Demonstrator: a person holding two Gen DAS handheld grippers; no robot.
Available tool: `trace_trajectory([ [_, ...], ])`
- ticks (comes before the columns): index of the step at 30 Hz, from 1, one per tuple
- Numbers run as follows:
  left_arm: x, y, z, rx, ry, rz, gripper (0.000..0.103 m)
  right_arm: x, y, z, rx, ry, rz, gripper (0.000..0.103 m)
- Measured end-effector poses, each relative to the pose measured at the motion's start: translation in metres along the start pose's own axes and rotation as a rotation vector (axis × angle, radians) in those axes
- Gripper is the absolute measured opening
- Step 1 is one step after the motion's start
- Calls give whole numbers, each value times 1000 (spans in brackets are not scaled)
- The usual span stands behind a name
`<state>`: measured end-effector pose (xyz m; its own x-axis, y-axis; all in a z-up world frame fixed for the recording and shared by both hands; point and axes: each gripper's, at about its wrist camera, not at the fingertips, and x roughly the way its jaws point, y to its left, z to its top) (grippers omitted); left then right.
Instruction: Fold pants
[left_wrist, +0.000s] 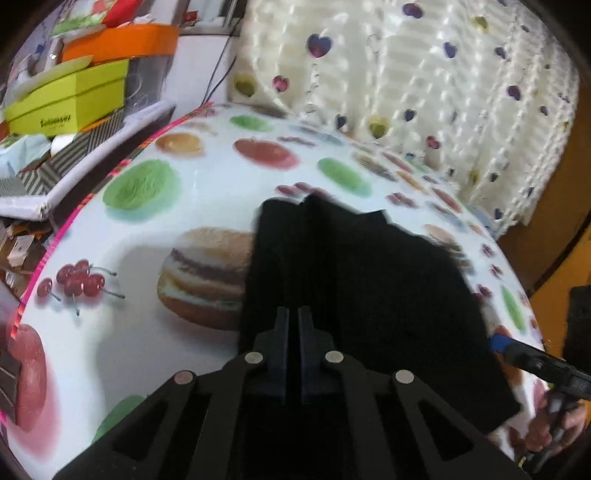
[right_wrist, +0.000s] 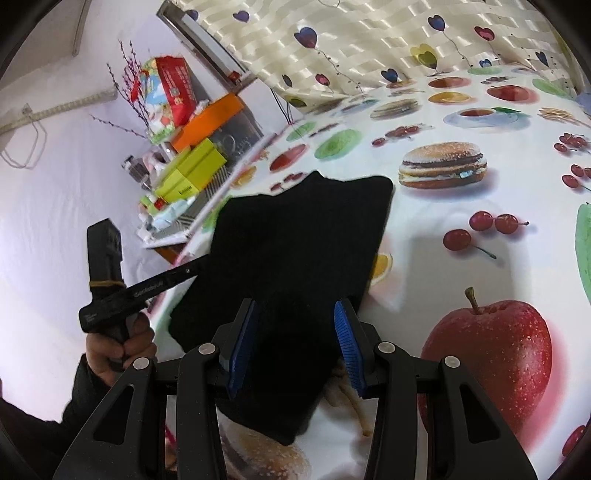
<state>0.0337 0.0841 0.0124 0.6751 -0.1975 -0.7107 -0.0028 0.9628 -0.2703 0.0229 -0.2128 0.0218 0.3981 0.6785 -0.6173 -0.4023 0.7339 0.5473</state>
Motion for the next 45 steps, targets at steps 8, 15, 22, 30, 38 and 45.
trace_trajectory([
  [8, -26, 5, 6, 13, -71, 35, 7, -2, 3, -2, -47, 7, -110, 45],
  [15, -10, 14, -5, 36, 12, 67, 47, 15, 0, 3, -31, 51, -99, 45],
  [22, -8, -3, -12, 47, 12, 57, 29, 15, 0, 7, -54, 56, -172, 18],
  [30, 2, -35, -16, 93, 42, -70, 29, -16, -33, 12, -19, 23, -257, 20],
  [38, -26, -35, -7, 58, -29, -105, 44, -44, -25, 11, -37, -35, -280, 46],
  [45, -47, -84, -17, 212, -81, -122, 46, -37, 10, -1, -157, -63, -309, 46],
])
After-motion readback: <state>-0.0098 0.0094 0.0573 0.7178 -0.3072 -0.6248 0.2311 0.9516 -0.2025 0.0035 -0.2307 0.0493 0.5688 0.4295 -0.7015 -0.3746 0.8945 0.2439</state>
